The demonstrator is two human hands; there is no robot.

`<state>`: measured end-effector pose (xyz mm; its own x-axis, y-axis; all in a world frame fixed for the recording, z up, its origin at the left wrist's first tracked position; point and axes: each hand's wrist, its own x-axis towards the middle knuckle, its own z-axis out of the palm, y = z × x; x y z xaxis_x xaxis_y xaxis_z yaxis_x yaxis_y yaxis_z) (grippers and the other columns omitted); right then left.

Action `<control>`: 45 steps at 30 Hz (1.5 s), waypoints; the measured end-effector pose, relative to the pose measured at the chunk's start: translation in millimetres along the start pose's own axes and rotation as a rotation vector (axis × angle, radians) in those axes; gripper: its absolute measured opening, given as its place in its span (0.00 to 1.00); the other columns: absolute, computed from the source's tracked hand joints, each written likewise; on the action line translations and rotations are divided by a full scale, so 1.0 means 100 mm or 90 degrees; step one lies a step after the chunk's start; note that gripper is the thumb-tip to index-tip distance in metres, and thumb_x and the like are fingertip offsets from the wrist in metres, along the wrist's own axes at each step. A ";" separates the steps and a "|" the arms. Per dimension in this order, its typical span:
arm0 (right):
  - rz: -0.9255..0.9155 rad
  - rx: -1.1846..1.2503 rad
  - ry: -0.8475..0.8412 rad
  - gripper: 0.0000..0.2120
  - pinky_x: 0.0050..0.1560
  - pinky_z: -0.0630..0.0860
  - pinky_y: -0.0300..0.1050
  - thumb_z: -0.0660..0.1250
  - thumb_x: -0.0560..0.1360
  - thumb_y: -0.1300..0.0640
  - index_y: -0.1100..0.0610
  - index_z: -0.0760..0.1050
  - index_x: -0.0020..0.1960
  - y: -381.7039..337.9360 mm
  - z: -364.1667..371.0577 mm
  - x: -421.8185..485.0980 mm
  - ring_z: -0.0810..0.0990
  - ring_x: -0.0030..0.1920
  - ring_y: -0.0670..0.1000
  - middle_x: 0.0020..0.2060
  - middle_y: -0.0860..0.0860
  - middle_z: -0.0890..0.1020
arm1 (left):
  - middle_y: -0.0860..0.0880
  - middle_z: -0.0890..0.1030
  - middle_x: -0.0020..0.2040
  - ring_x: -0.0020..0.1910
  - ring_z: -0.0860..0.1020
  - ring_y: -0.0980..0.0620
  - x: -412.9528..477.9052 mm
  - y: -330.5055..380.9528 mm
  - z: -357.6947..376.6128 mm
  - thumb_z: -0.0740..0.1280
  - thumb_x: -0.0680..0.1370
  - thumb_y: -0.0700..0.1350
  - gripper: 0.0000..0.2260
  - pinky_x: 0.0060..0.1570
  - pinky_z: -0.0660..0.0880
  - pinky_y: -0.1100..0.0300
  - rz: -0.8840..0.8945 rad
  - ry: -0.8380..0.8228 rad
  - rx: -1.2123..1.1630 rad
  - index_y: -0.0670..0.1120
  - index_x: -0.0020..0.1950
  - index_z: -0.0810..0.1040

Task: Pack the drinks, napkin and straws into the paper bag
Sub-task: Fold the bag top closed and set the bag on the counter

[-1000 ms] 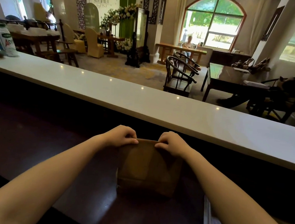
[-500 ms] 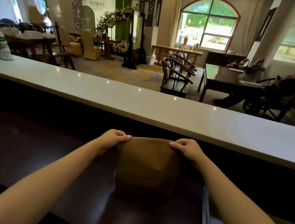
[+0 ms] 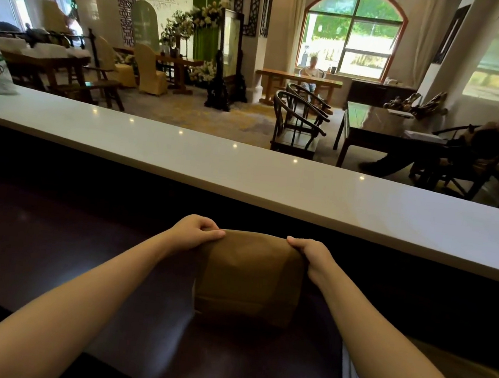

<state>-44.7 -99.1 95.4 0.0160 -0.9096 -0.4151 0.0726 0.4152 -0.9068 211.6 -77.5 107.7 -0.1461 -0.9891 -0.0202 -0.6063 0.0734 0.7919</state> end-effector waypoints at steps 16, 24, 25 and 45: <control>-0.264 -0.181 0.044 0.07 0.40 0.73 0.40 0.67 0.76 0.53 0.54 0.81 0.43 0.01 -0.09 -0.24 0.78 0.42 0.48 0.39 0.51 0.81 | 0.51 0.83 0.32 0.38 0.80 0.51 -0.05 -0.10 -0.09 0.68 0.75 0.47 0.10 0.43 0.74 0.58 -0.108 0.023 -0.283 0.45 0.37 0.83; -0.336 -0.175 0.075 0.06 0.50 0.77 0.49 0.67 0.75 0.51 0.52 0.81 0.43 -0.56 0.05 -0.39 0.80 0.48 0.53 0.45 0.54 0.83 | 0.48 0.81 0.37 0.42 0.78 0.51 0.09 0.37 -0.58 0.68 0.74 0.48 0.10 0.47 0.71 0.57 -0.048 0.064 -0.286 0.41 0.41 0.82; -0.349 -0.171 0.080 0.08 0.49 0.77 0.47 0.66 0.75 0.51 0.54 0.81 0.47 -0.66 0.07 -0.42 0.80 0.48 0.52 0.45 0.53 0.83 | 0.48 0.82 0.39 0.43 0.78 0.51 0.11 0.46 -0.67 0.68 0.74 0.47 0.10 0.48 0.71 0.57 -0.038 0.067 -0.279 0.41 0.42 0.82; -0.438 -0.132 0.218 0.18 0.53 0.73 0.47 0.66 0.76 0.52 0.60 0.76 0.62 -2.61 0.14 -0.33 0.73 0.52 0.51 0.51 0.52 0.78 | 0.46 0.77 0.51 0.52 0.74 0.49 1.37 1.93 -1.75 0.69 0.73 0.48 0.13 0.51 0.70 0.55 0.035 0.074 -0.235 0.41 0.53 0.78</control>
<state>-50.0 -177.9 346.9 -0.2745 -0.9217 0.2741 -0.2320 -0.2132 -0.9491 211.2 -221.4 364.5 -0.0688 -0.9943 0.0811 -0.2755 0.0970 0.9564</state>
